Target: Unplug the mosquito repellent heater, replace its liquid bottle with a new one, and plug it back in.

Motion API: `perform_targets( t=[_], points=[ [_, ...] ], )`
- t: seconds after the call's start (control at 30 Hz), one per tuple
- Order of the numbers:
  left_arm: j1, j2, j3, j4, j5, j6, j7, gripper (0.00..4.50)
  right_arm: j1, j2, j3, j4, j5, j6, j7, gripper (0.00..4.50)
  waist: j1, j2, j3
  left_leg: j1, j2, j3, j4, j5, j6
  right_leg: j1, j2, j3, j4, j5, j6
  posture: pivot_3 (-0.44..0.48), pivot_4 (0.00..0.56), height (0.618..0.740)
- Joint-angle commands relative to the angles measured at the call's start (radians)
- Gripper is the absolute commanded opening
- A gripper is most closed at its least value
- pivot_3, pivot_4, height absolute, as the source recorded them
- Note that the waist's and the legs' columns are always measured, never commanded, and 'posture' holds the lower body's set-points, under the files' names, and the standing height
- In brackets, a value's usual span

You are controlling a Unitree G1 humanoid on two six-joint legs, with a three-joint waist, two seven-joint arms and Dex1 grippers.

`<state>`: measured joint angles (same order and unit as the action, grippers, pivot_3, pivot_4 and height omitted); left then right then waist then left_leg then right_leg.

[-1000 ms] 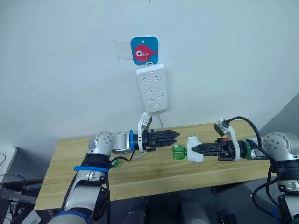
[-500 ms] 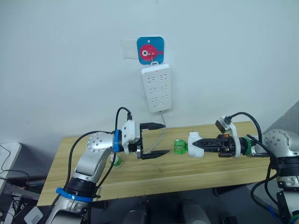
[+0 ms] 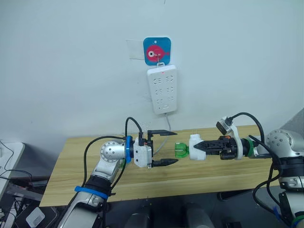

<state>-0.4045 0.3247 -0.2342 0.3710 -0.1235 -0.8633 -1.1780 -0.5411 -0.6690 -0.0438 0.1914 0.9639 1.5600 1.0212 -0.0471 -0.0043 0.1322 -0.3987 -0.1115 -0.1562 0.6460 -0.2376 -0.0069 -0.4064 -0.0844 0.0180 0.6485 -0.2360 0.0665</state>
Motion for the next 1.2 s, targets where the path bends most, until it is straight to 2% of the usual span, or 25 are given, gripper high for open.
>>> perform_targets(
  t=[0.03,0.37,0.47,0.6,0.63,0.87,0.97,1.03,1.13,1.2],
  points=[
    [-0.019,-0.008,-0.024,0.018,0.013,-0.083,0.042,4.43,-0.024,0.004,-0.035,-0.041,0.033,0.015,0.003,2.97,-0.002,0.0,0.0,0.0,0.0,0.0,0.0,0.0,0.0,0.0,0.0,0.0,0.0,0.0,0.0,-0.11,0.113,0.74],
    [-0.05,-0.009,-0.056,0.103,0.049,-0.145,0.126,4.43,-0.013,0.018,-0.062,-0.066,0.039,0.044,-0.008,2.97,-0.008,0.0,0.0,0.0,0.0,-0.001,0.0,0.0,0.0,0.0,0.0,-0.001,0.001,0.0,0.0,-0.127,0.116,0.74],
    [-0.051,-0.007,-0.073,0.105,0.042,-0.153,0.133,3.87,-0.01,0.023,-0.071,-0.074,0.044,0.053,-0.016,2.97,-0.009,0.0,0.0,0.0,0.0,-0.001,0.0,0.0,0.0,0.0,0.0,-0.001,0.001,0.0,0.0,-0.131,0.118,0.74],
    [-0.048,-0.007,-0.092,0.102,0.043,-0.157,0.146,2.5,-0.006,0.026,-0.076,-0.078,0.051,0.054,-0.023,2.97,-0.01,0.0,0.0,0.0,0.0,-0.001,0.0,0.0,0.0,0.0,0.0,-0.001,0.001,0.0,0.0,-0.133,0.12,0.74],
    [-0.047,-0.008,-0.096,0.104,0.045,-0.158,0.15,2.33,-0.006,0.027,-0.077,-0.078,0.053,0.054,-0.025,2.97,-0.01,0.0,0.0,0.0,0.0,-0.001,0.0,0.0,0.0,0.0,0.0,-0.001,0.001,0.0,0.0,-0.133,0.12,0.74],
    [-0.048,-0.003,-0.107,0.101,0.015,-0.127,0.151,2.25,-0.004,0.022,-0.077,-0.077,0.06,0.054,-0.035,2.97,-0.01,0.0,0.0,0.0,0.0,-0.001,0.0,0.0,0.0,0.0,0.0,-0.001,0.001,0.0,0.0,-0.133,0.125,0.74],
    [-0.013,0.009,-0.113,-0.027,-0.14,0.183,0.1,2.25,-0.001,0.005,-0.055,-0.093,0.045,0.035,-0.02,2.97,-0.011,0.0,0.0,0.0,0.0,-0.001,0.0,0.0,0.0,0.0,0.0,-0.001,0.001,0.0,0.0,-0.133,0.125,0.74],
    [0.01,0.04,-0.116,-0.163,-0.266,0.519,0.091,2.25,0.006,-0.021,-0.02,-0.113,0.031,0.005,0.005,2.97,-0.013,0.0,0.0,0.0,0.0,-0.001,0.0,0.0,0.001,0.0,0.001,-0.001,0.001,0.0,0.001,-0.133,0.125,0.74],
    [0.007,0.107,-0.093,-0.358,-0.543,1.074,0.127,2.25,0.012,-0.052,0.013,-0.125,0.029,-0.015,0.039,2.97,-0.021,0.0,0.001,0.0,0.0,-0.003,0.0,-0.001,0.001,0.0,0.003,-0.001,0.002,0.0,0.001,-0.126,0.14,0.74],
    [-0.025,0.133,-0.053,-0.389,-0.696,1.355,0.146,2.25,0.017,-0.07,0.034,-0.135,0.029,-0.028,0.069,2.97,-0.027,0.0,0.001,0.0,0.0,-0.004,0.0,-0.001,0.001,0.0,0.007,-0.002,0.003,-0.001,0.002,-0.121,0.142,0.74]
  ],
)
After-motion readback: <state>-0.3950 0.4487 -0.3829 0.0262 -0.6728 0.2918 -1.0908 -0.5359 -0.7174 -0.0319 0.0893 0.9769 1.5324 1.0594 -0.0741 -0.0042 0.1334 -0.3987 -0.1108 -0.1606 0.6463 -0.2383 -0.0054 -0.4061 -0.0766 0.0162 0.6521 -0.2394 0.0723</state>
